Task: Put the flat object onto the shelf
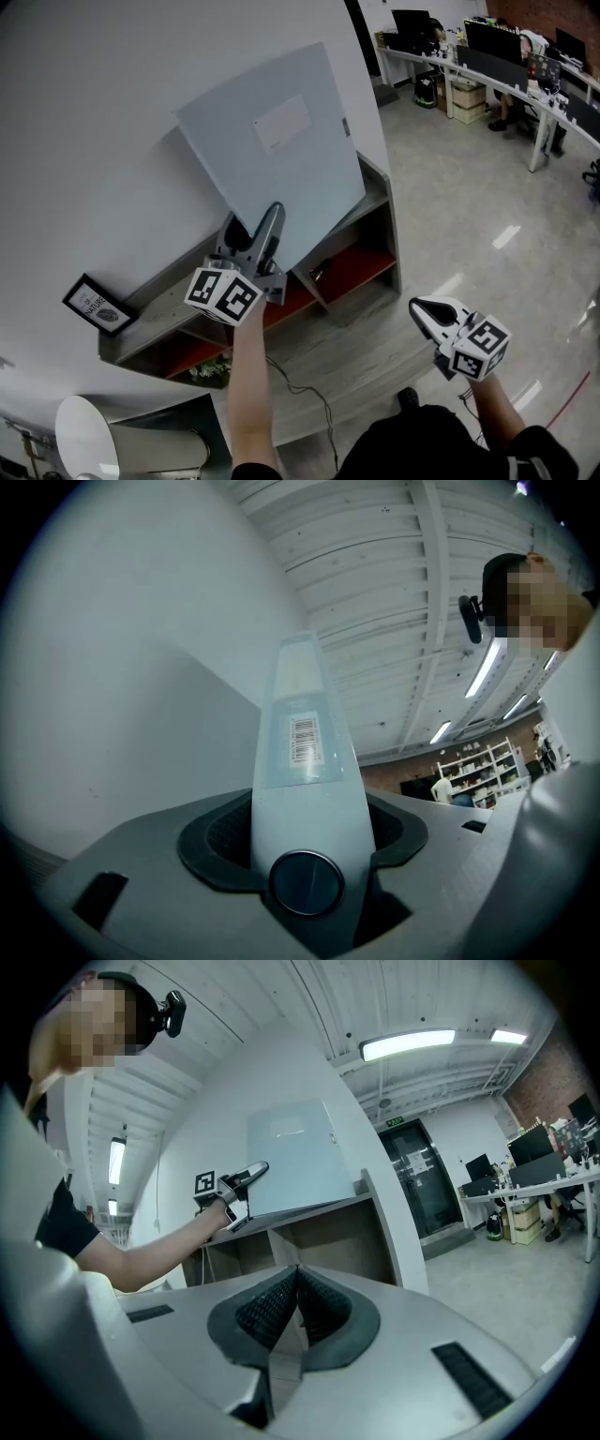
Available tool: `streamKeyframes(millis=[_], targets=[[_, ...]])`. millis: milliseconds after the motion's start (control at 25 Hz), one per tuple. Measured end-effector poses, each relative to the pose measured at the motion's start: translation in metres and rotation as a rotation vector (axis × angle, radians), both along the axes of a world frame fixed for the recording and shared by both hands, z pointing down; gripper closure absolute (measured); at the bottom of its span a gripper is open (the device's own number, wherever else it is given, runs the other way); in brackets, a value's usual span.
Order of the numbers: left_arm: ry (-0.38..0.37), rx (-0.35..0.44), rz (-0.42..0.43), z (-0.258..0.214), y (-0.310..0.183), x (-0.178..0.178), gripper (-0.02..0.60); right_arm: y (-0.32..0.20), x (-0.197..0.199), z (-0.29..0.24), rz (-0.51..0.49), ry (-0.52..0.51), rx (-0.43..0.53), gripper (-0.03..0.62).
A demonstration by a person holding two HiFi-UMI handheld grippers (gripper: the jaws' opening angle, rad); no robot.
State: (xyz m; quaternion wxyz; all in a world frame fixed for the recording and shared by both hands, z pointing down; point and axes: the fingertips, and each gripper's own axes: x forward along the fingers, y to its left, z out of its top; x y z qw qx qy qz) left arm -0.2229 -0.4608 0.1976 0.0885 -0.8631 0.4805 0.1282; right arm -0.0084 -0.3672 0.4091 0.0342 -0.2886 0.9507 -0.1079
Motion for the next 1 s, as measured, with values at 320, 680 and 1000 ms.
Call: streamKeyframes(millis=[320,680,1000], targets=[[-0.058,-0.016,0.005,0.006,-0.015,-0.001,0.287,-0.013,-0.001,0.0,-0.021,0.014,0.004,0.58],[-0.077,-0.064,0.001,0.013,-0.029,-0.004,0.282,-0.021,0.001,0.004,-0.038,0.019,0.001,0.58],[-0.103,-0.088,0.011,0.016,-0.034,0.0,0.277,-0.029,0.008,0.008,-0.04,0.024,-0.015,0.58]])
